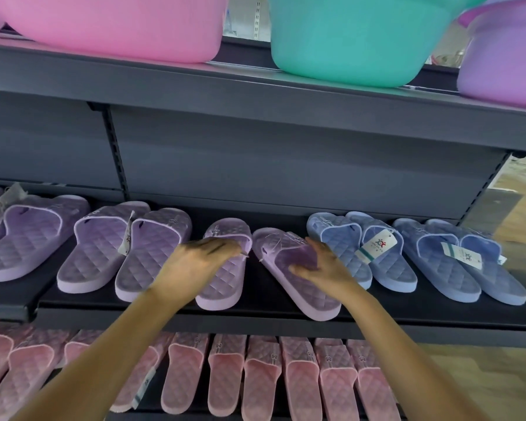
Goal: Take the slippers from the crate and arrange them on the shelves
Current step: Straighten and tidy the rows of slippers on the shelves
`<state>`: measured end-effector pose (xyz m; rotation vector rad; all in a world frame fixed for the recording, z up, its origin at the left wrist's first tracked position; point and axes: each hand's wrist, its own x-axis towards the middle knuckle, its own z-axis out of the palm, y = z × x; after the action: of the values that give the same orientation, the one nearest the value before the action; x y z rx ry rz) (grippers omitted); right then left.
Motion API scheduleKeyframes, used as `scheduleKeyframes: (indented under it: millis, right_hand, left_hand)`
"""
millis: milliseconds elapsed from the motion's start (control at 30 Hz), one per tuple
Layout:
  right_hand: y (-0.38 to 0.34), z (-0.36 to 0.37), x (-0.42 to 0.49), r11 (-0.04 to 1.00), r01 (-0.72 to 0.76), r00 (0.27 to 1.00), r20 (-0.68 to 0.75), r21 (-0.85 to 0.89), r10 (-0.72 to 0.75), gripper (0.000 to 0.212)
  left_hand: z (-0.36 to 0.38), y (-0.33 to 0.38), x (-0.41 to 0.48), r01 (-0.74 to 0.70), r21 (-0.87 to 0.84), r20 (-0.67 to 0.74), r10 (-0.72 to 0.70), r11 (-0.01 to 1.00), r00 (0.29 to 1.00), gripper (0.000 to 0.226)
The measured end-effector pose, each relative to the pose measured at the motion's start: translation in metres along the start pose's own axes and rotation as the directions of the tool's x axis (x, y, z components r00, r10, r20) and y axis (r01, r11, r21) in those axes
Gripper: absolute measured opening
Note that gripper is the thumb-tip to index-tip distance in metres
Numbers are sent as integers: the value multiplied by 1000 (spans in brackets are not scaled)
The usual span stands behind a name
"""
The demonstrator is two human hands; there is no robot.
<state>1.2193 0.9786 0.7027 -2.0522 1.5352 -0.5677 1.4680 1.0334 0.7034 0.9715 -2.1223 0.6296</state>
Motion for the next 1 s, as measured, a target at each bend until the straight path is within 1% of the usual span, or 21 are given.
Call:
scheduleKeyframes:
  millis: [33,67,100,133,167,200,233,267,300,333,367,433,467,500,533,567,633,733,800,933,1000]
  right_hand:
    - [-1,2,-2,1000,-14,1000,17,-12,14,84]
    - [-1,4,-3,999,-23,999,25,-30,24,90]
    - [-2,5,-3,999,-30,999,26,-45,31,93]
    - [-3,6,-4,998,-36,999,22,-50,37,96]
    - [-4,8,-4,998,-37,999,17,-49,38,97]
    - [-5,9,-5,998,-35,999,14,-49,36,98]
    - [-7,11,-7,998,-31,999,13,-60,31,98]
    - [-9,12,-8,997,-25,1000,13,-79,26,98]
    - [-11,14,-10,995,-19,1000,12,-98,20,98]
    - [-13,16,-11,994,-14,1000,9,-111,15,98]
    - [-14,17,-12,993,-13,1000,4,-118,13,99]
    - [-15,19,-13,992,-12,1000,-9,-129,11,100]
    - [-16,20,-13,991,-13,1000,-12,-130,11,101]
    - [-16,22,-14,992,-17,1000,-10,-123,16,103]
    - [-16,23,-16,994,-25,1000,-2,-104,25,106]
    - [-17,25,-18,996,-34,999,8,-81,35,110]
    - [-18,28,-20,998,-40,999,0,-57,40,114]
    - [-17,31,-21,997,-45,998,-51,-59,42,112]
    - [-18,34,-20,996,-62,995,-79,-69,56,109]
    - [-19,41,-11,991,-128,980,-160,-47,119,108]
    - [-20,44,-8,987,-154,974,-173,-45,144,107]
  left_hand:
    - [1,-4,-7,-15,13,40,14,1000,999,44]
    - [0,-7,-12,-29,20,88,27,999,996,59]
    - [0,-8,-17,-10,11,140,8,1000,990,73]
    - [2,-10,-24,16,-5,165,-15,1000,986,81]
    - [4,-12,-31,46,-28,212,-39,999,976,81]
    - [5,-11,-35,51,-58,232,-37,997,972,71]
    - [2,-9,-38,42,-56,273,-25,998,962,48]
    - [0,-9,-40,23,-43,306,-9,999,952,18]
    - [-3,-11,-40,51,-40,321,-35,998,947,25]
    - [-3,-11,-43,60,-47,332,-41,997,943,46]
    - [-5,-7,-44,101,-52,336,-78,994,939,55]
    - [-2,-3,-44,185,-95,248,-156,978,956,52]
    - [3,-3,-44,274,-117,182,-251,955,951,45]
    - [6,0,-42,407,-168,159,-383,898,910,40]
    - [12,0,-39,535,-221,168,-508,815,845,41]
    - [18,0,-36,641,-253,220,-602,725,767,48]
    - [29,1,-30,769,-237,357,-683,593,637,69]
    - [41,3,-23,841,-201,442,-719,502,535,88]
    - [43,6,-19,865,-229,480,-721,446,499,93]
    - [43,12,-18,853,-257,480,-706,454,521,92]
    - [46,12,-17,860,-261,482,-713,438,510,92]
